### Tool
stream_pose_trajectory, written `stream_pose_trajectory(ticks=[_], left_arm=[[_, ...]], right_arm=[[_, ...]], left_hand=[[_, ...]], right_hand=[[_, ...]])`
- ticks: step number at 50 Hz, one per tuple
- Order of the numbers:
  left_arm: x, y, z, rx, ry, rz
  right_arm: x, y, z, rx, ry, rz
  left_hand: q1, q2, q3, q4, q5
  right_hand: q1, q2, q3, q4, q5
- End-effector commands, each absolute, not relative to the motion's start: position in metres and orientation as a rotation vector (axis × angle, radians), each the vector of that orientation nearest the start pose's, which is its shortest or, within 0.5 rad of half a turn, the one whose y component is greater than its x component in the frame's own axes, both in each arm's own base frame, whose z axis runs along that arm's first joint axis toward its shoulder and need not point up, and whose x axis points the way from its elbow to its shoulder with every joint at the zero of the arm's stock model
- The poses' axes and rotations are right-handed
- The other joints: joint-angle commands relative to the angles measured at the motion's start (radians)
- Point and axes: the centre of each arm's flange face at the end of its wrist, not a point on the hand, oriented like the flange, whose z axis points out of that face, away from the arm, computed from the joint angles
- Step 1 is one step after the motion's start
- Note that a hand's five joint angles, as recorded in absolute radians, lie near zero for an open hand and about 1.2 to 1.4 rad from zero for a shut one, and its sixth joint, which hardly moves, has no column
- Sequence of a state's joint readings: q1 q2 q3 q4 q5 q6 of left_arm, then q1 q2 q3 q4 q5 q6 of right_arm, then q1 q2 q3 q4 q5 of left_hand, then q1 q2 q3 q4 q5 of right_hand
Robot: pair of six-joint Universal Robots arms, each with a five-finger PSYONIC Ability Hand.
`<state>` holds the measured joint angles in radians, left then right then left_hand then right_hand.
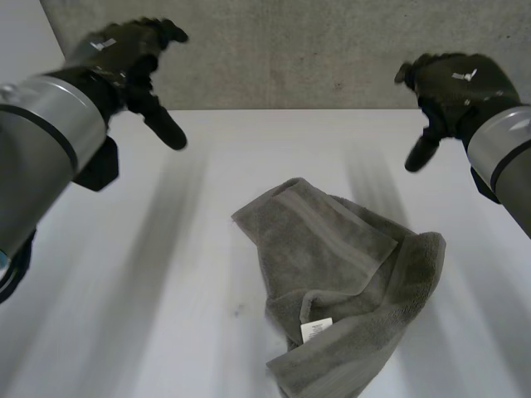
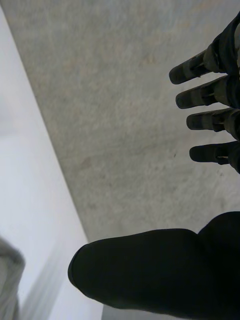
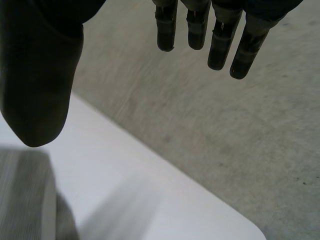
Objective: Fold the towel.
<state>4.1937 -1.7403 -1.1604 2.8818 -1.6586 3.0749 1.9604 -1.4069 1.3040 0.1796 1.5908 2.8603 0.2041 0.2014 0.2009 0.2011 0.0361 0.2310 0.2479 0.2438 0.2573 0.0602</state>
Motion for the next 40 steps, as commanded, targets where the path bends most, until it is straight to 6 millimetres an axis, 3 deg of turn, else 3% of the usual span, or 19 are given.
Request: stream_pose_trajectory(ticks=[1, 2, 3, 5, 10, 12, 14, 20, 26, 30, 31, 32, 34, 35, 36, 37, 40], left_arm=[[-0.311, -0.218, 0.315, 0.799, 2.616, -2.281], [-0.321, -0.212, 0.303, 0.920, 2.636, -2.234], [-0.321, -0.212, 0.303, 0.921, 2.636, -2.233], [-0.337, -0.203, 0.273, 1.149, 2.667, -2.105], [-0.347, -0.196, 0.246, 1.326, 2.667, -1.986], [-0.357, -0.186, 0.222, 1.451, 2.669, -1.879], [-0.361, -0.181, 0.213, 1.491, 2.677, -1.842], [-0.371, -0.168, 0.185, 1.580, 2.715, -1.721], [-0.377, -0.156, 0.171, 1.641, 2.732, -1.653], [-0.377, -0.146, 0.160, 1.678, 2.748, -1.586], [-0.377, -0.144, 0.158, 1.685, 2.751, -1.577], [-0.377, -0.144, 0.158, 1.685, 2.751, -1.577], [-0.378, -0.141, 0.156, 1.691, 2.746, -1.596], [-0.378, -0.141, 0.156, 1.691, 2.746, -1.596], [-0.379, -0.143, 0.156, 1.680, 2.742, -1.619], [-0.381, -0.146, 0.159, 1.665, 2.723, -1.667], [-0.386, -0.156, 0.172, 1.617, 2.670, -1.799]], right_arm=[[0.232, -0.255, 0.284, -1.162, 2.288, -1.910], [0.230, -0.249, 0.271, -1.252, 2.296, -1.838], [0.229, -0.243, 0.260, -1.321, 2.295, -1.771], [0.227, -0.236, 0.249, -1.378, 2.288, -1.707], [0.217, -0.217, 0.223, -1.452, 2.286, -1.560], [0.215, -0.209, 0.214, -1.465, 2.276, -1.510], [0.214, -0.195, 0.200, -1.467, 2.241, -1.406], [0.215, -0.181, 0.185, -1.456, 2.185, -1.323], [0.215, -0.174, 0.173, -1.455, 2.182, -1.298], [0.215, -0.177, 0.174, -1.447, 2.188, -1.310], [0.215, -0.178, 0.175, -1.446, 2.190, -1.315], [0.215, -0.178, 0.175, -1.446, 2.190, -1.315], [0.213, -0.184, 0.178, -1.435, 2.207, -1.339], [0.213, -0.184, 0.178, -1.435, 2.207, -1.339], [0.212, -0.187, 0.180, -1.430, 2.217, -1.358], [0.212, -0.188, 0.180, -1.430, 2.217, -1.358], [0.212, -0.195, 0.186, -1.420, 2.222, -1.414]], left_hand=[[0.062, 0.065, 0.065, 0.065, 0.056], [0.068, 0.071, 0.071, 0.071, 0.062], [0.068, 0.071, 0.071, 0.071, 0.062], [0.068, 0.071, 0.071, 0.071, 0.062], [0.083, 0.085, 0.086, 0.086, 0.076], [0.092, 0.094, 0.095, 0.095, 0.085], [0.121, 0.123, 0.124, 0.124, 0.114], [0.212, 0.214, 0.215, 0.215, 0.205], [0.253, 0.256, 0.256, 0.256, 0.247], [0.382, 0.385, 0.385, 0.385, 0.376], [0.487, 0.490, 0.490, 0.490, 0.480], [0.488, 0.491, 0.491, 0.491, 0.481], [0.751, 0.753, 0.754, 0.754, 0.744], [0.752, 0.755, 0.755, 0.755, 0.746], [0.932, 0.935, 0.936, 0.935, 0.926], [1.164, 1.166, 1.167, 1.167, 1.157], [1.192, 1.195, 1.195, 1.195, 1.186]], right_hand=[[-0.056, -0.073, -0.069, -0.083, -0.060], [-0.056, -0.073, -0.069, -0.083, -0.060], [-0.056, -0.073, -0.069, -0.083, -0.060], [-0.056, -0.073, -0.069, -0.083, -0.060], [-0.055, -0.072, -0.068, -0.081, -0.059], [-0.046, -0.063, -0.059, -0.073, -0.050], [-0.046, -0.063, -0.059, -0.073, -0.050], [-0.034, -0.051, -0.047, -0.061, -0.038], [0.148, 0.131, 0.135, 0.121, 0.144], [0.522, 0.505, 0.509, 0.496, 0.518], [0.704, 0.687, 0.691, 0.677, 0.700], [0.705, 0.688, 0.693, 0.679, 0.702], [1.018, 1.001, 1.005, 0.992, 1.014], [1.020, 1.003, 1.007, 0.993, 1.016], [1.156, 1.139, 1.143, 1.130, 1.152], [1.158, 1.141, 1.145, 1.131, 1.154], [1.165, 1.148, 1.152, 1.139, 1.162]])
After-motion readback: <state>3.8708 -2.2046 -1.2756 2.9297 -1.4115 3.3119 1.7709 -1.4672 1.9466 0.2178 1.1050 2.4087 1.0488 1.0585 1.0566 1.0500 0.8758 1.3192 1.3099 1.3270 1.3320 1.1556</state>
